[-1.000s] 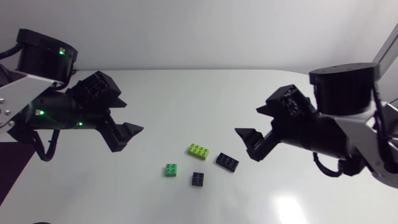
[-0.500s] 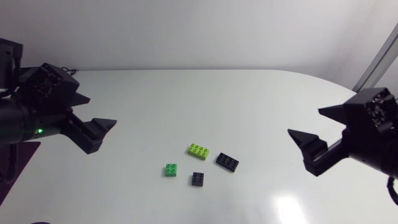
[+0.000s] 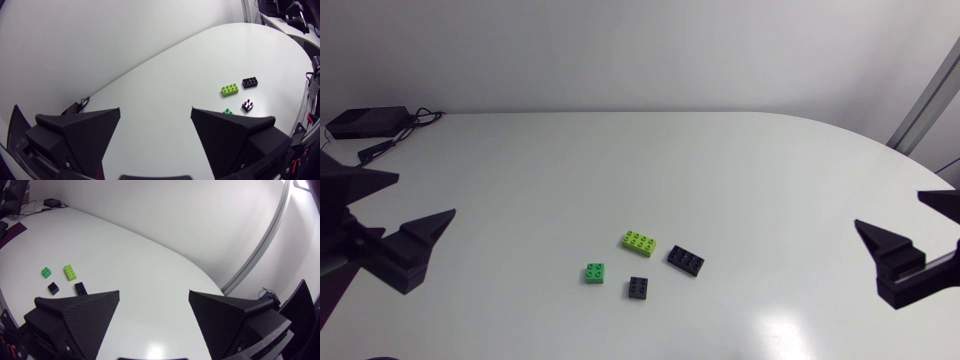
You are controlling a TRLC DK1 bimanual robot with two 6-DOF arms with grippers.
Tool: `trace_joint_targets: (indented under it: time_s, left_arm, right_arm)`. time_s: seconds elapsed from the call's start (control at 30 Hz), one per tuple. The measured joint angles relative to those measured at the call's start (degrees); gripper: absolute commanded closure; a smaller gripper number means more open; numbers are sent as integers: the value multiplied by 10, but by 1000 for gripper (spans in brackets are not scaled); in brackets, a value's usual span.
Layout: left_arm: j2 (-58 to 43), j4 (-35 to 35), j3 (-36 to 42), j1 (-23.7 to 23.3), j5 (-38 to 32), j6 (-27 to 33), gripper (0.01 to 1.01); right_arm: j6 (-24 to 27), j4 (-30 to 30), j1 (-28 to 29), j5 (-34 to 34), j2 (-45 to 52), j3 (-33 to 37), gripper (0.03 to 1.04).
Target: Separate the duplo bricks
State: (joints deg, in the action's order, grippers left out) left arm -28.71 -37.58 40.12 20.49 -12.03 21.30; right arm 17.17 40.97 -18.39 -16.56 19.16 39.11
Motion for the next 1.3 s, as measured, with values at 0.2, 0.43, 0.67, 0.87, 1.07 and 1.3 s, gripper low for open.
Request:
trace_joint_targets:
  time_s: [0.2, 0.43, 0.67, 0.87, 1.07, 1.3]
  left_arm:
    - [65, -2, -27, -29, 0, -4, 44]
    - [150, 16, -67, -59, 0, -6, 44]
    - [223, 34, -92, -81, 0, -6, 44]
    - [282, 53, -110, -83, 0, 3, 44]
    - [284, 71, -126, -96, 0, 14, 44]
    - [284, 107, -137, -97, 0, 14, 44]
  right_arm:
    - [2, 9, 31, -6, -52, 0, 70]
    - [4, -32, 50, -9, -141, -23, 69]
    - [34, -69, 57, -9, -189, -74, 69]
    - [47, -73, 57, -3, -190, -106, 69]
    - [48, -140, 57, -2, -190, -113, 70]
    - [48, -188, 57, -2, -190, -132, 69]
